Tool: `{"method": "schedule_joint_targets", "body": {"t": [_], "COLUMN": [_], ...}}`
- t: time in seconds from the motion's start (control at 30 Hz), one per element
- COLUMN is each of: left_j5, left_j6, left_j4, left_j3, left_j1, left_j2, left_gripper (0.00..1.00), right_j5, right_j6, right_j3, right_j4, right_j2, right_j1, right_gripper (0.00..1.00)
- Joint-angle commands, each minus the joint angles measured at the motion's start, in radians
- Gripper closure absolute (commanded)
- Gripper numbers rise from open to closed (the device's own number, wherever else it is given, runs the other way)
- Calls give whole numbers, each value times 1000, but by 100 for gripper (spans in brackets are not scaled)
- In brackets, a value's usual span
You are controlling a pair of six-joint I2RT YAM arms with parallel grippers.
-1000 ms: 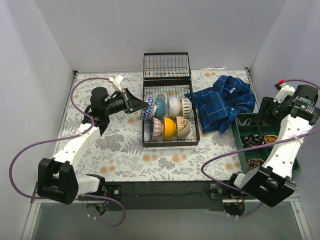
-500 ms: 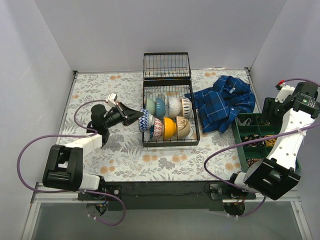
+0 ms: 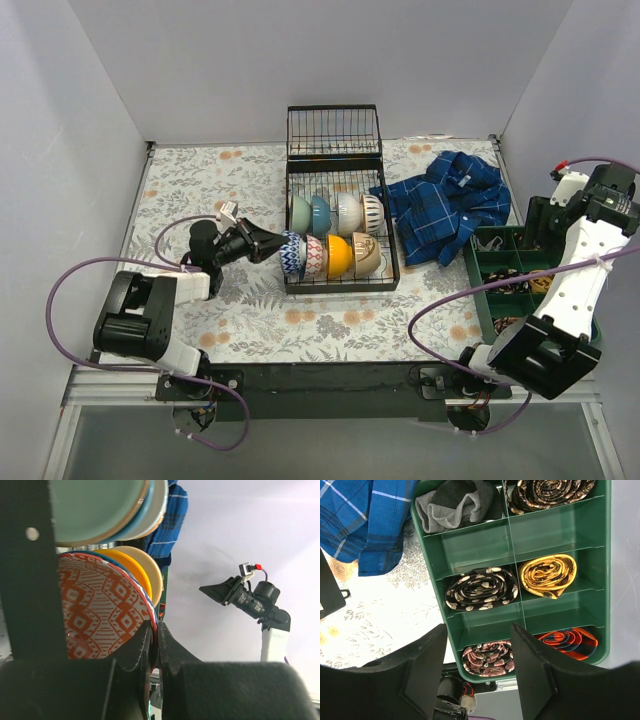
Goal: Load the bowls into the dish rack
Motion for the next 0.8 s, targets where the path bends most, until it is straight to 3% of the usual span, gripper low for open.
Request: {"method": "schedule_joint_targets", "body": {"t": [0.0,0.17,0.23,0.27,0.3,0.4,0.57,0.63,0.67,0.7,0.73,0.77], "left_j5": [-9,4,20,32,44,77,113,100,78,2,-58,-112], "left_j6": [-111,-76,-60,-28,-14,42,209,423,535,640,841,916], "left_j4": [59,10,-45,-71,-105,-156,-410,-646,-738,-930,-1005,-1060], "left_j3": [-3,31,55,66,75,109,250,327,368,463,503,534], "left_j1": [4,4,4,4,4,4,30,62,71,76,79,79], "left_j2": [33,33,24,13,8,-33,-114,-163,-176,-189,-209,-222], "left_gripper": [100,100,86,64,57,45,38,2,2,2,2,2], "right_j5": [-5,-33,-44,-54,-62,-88,-132,-152,-178,-197,-218,-264], "right_j6": [-6,-2,0,1,1,6,-8,-26,-37,-60,-74,-88], "right_j3": [-14,-14,-15,-18,-21,-27,-15,-12,-14,-23,-29,-41], "right_j4": [-1,-1,-1,3,3,9,11,11,9,9,9,11], "right_j2": [-39,-51,-54,-59,-62,-69,-75,-85,-85,-89,-91,-94], "right_j1": [-3,-3,-3,-3,-3,-3,-3,-3,-3,-3,-3,-3], "right_gripper": [39,39,39,39,38,38,37,37,36,35,34,33]}}
